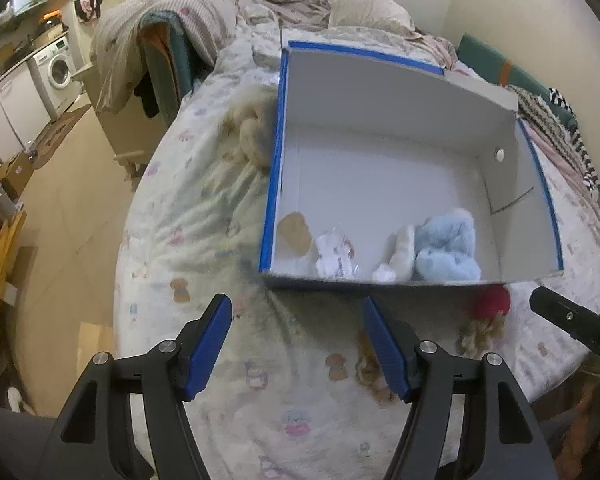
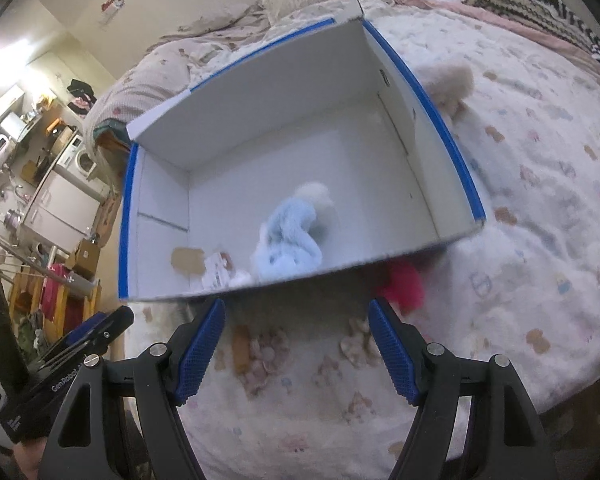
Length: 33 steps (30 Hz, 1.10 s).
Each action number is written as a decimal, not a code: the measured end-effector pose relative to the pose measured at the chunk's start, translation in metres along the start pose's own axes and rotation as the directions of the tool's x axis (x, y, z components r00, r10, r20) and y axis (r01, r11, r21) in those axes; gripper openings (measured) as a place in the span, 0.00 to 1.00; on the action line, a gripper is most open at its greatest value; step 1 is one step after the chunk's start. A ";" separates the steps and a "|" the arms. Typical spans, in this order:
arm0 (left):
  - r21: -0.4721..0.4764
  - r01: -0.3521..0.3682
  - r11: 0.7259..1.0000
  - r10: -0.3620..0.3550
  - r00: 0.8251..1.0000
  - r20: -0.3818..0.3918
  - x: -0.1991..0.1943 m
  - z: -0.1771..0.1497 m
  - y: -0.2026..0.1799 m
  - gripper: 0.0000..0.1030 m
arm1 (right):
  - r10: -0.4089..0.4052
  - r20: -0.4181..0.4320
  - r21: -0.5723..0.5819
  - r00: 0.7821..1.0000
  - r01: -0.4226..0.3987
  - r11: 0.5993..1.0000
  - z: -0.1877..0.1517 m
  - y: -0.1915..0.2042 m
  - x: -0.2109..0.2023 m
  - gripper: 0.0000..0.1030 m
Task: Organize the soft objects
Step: 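Move both tools back out toward the scrunchies and pink heart plush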
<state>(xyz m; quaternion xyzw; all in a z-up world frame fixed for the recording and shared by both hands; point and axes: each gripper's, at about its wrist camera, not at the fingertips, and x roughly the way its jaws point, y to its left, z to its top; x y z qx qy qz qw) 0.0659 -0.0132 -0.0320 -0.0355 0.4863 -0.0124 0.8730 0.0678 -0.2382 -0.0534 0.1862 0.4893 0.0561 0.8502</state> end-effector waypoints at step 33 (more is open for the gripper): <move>-0.143 -0.002 0.990 -0.009 0.997 -0.074 0.016 -0.009 0.053 0.63 | -0.064 -0.361 -0.241 0.930 -0.027 0.970 -0.038 0.093 0.134 0.34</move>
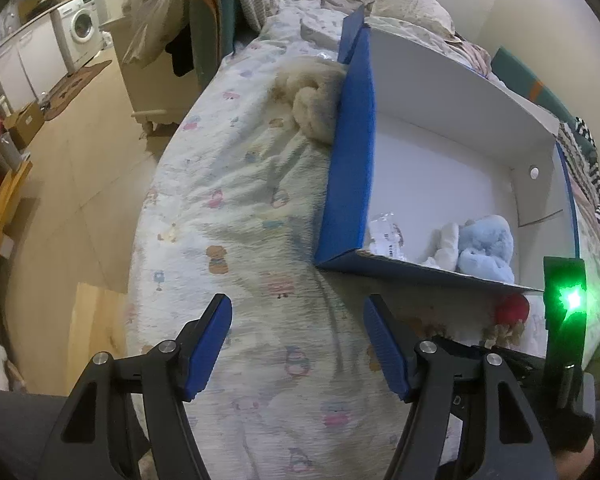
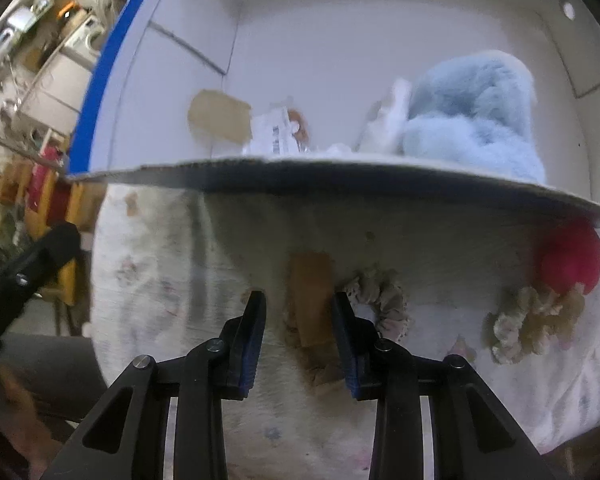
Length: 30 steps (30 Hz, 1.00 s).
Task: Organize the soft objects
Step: 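Move both tools back out toward the scrunchies and pink heart plush, then grasp the tan item with the right gripper while the left approaches a scrunchie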
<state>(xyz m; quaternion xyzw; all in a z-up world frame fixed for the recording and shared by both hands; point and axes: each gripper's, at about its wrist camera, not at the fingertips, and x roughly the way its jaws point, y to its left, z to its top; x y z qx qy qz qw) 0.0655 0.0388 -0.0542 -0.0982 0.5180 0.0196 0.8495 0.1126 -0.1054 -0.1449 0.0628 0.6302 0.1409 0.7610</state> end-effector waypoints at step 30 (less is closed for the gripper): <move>-0.003 -0.027 1.000 0.027 1.000 -0.012 0.005 -0.003 0.002 0.63 | -0.025 -0.017 -0.005 1.000 0.025 1.000 0.002 0.003 0.021 0.17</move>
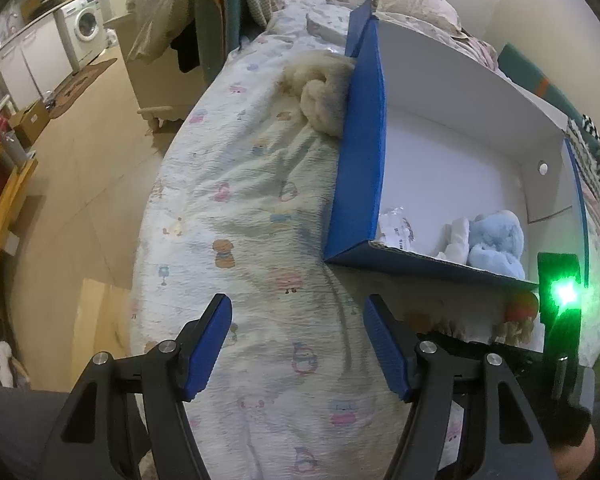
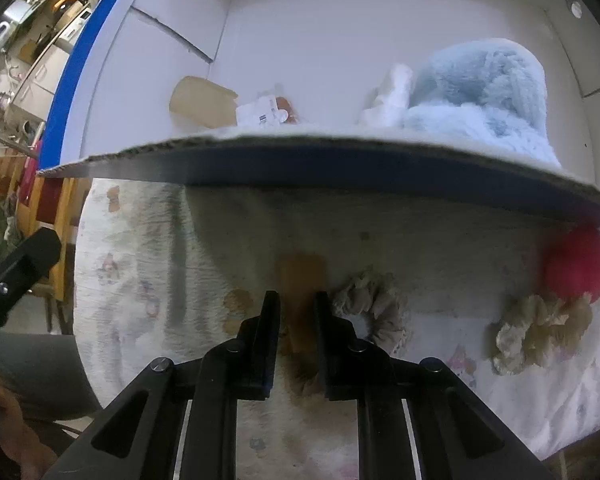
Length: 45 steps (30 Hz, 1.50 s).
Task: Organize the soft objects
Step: 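Grasp the tan item with the right gripper while the left approaches a scrunchie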
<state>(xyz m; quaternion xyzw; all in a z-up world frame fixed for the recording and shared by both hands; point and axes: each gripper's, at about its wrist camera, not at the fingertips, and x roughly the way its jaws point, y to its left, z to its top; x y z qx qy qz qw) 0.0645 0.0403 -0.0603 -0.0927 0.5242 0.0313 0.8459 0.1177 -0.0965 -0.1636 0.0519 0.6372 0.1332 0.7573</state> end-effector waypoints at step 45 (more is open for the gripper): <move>0.338 0.049 0.940 0.038 0.968 -0.247 0.103 -0.051 -0.155 0.43 | 0.148 0.326 0.200 0.934 -0.221 0.955 -0.049 -0.099 -0.122 0.04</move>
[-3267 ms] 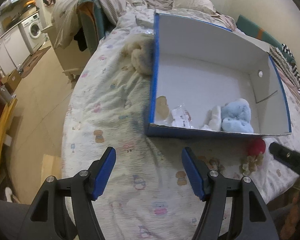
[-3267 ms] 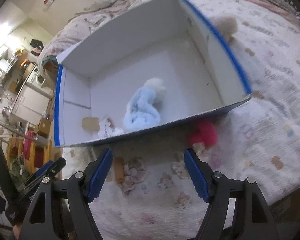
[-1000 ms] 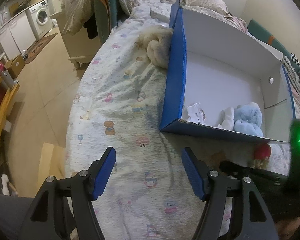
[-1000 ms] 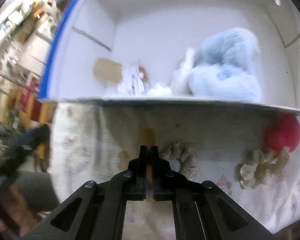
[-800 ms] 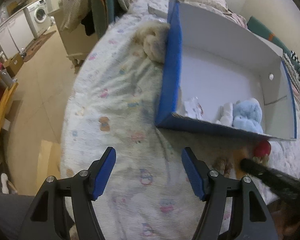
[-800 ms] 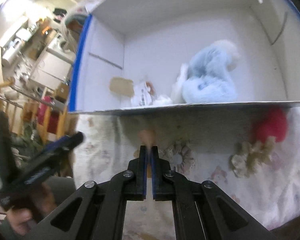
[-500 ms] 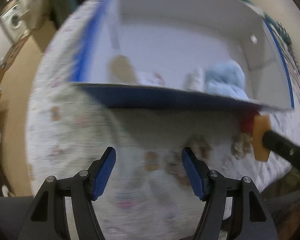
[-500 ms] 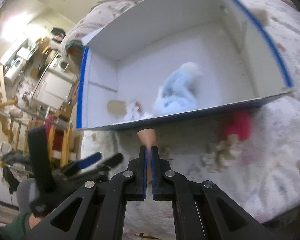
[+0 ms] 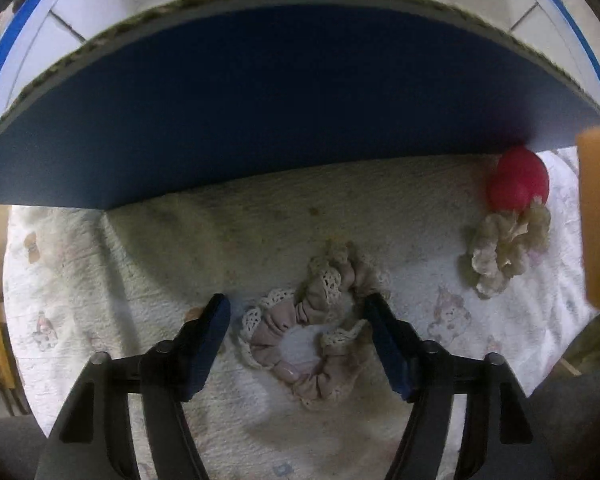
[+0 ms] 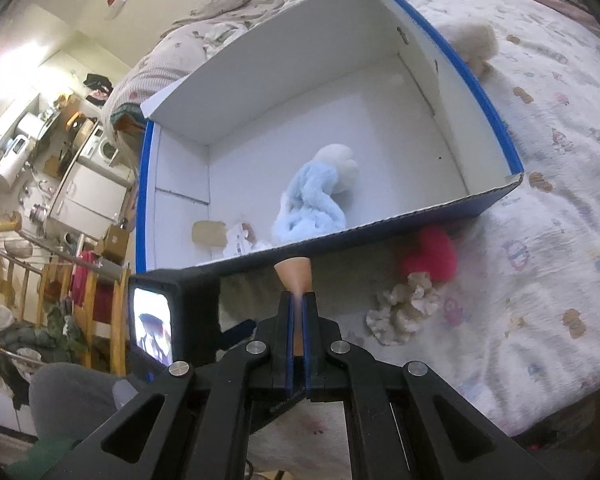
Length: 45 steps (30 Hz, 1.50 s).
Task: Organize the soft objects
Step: 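Grasp the tan item with the right gripper while the left approaches a scrunchie, then grasp the beige lace scrunchie with the left gripper while the right carries the tan item into the box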
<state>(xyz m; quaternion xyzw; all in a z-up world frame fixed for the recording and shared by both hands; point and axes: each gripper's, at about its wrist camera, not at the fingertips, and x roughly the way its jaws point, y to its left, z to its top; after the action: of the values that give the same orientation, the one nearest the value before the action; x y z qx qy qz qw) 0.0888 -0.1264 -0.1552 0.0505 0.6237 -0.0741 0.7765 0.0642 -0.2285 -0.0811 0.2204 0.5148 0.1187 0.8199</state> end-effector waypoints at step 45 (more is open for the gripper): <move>-0.148 0.167 0.975 -0.101 0.921 0.377 -0.182 0.056 0.109 0.08 | 0.123 0.128 -0.107 0.984 -0.109 0.988 0.072 0.056 -0.039 0.04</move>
<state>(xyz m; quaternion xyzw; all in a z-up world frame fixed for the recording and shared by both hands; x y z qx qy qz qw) 0.1240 -0.0197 0.0329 -0.0766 0.4735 -0.0795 0.8738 0.1132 -0.2134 0.0032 0.2164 0.4382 0.1769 0.8543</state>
